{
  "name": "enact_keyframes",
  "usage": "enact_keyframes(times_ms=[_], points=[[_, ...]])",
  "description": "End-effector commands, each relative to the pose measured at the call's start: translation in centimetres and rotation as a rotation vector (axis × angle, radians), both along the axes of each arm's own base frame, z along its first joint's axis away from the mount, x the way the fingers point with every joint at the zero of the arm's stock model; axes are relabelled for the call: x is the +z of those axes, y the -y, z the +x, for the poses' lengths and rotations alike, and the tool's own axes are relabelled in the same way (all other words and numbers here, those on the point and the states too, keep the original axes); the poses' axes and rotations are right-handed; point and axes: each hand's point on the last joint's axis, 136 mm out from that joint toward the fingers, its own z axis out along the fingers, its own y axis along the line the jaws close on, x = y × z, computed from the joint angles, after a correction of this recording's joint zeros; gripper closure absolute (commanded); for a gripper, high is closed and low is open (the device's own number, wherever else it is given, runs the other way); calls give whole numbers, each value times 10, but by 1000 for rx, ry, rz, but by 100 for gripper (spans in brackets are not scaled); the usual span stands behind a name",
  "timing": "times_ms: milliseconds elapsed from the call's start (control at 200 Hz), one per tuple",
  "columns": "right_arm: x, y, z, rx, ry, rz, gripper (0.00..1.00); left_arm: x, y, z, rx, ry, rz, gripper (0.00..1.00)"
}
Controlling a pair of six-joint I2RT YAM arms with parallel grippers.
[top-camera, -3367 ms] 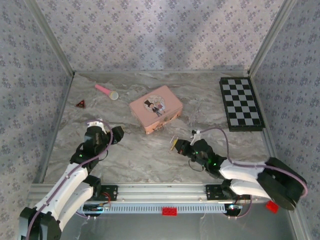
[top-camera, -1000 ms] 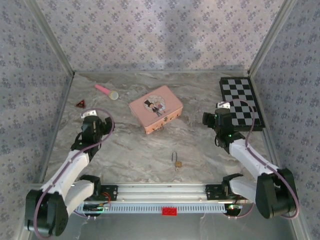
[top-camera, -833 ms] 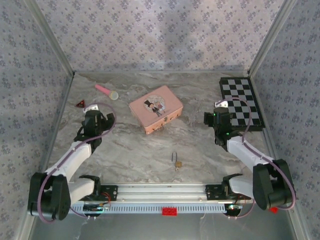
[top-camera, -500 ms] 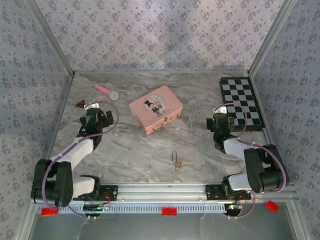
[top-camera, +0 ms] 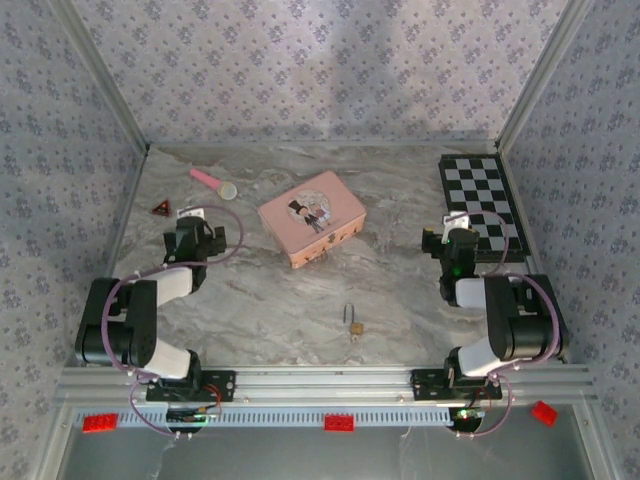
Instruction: Unlock a padlock with a key
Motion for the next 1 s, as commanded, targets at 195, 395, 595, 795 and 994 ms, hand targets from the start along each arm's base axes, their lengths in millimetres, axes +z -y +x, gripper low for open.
enact_keyframes(times_ms=[195, 395, 595, 795, 994], points=[[4, 0, 8, 10, 40, 43, 11, 12, -16, 21, 13, 19, -70, 0], [4, 5, 7, -21, 40, 43, 11, 11, -1, 18, -101, 129, -99, 0], [6, 16, 4, -83, 57, 40, 11, 8, 3, 15, -129, 161, -97, 0], [6, 16, 5, -96, 49, 27, 1, 6, -7, 7, -57, 199, -71, 0], [7, 16, 5, -101, 51, 18, 1, 7, -12, 8, -17, 198, -62, 0]])
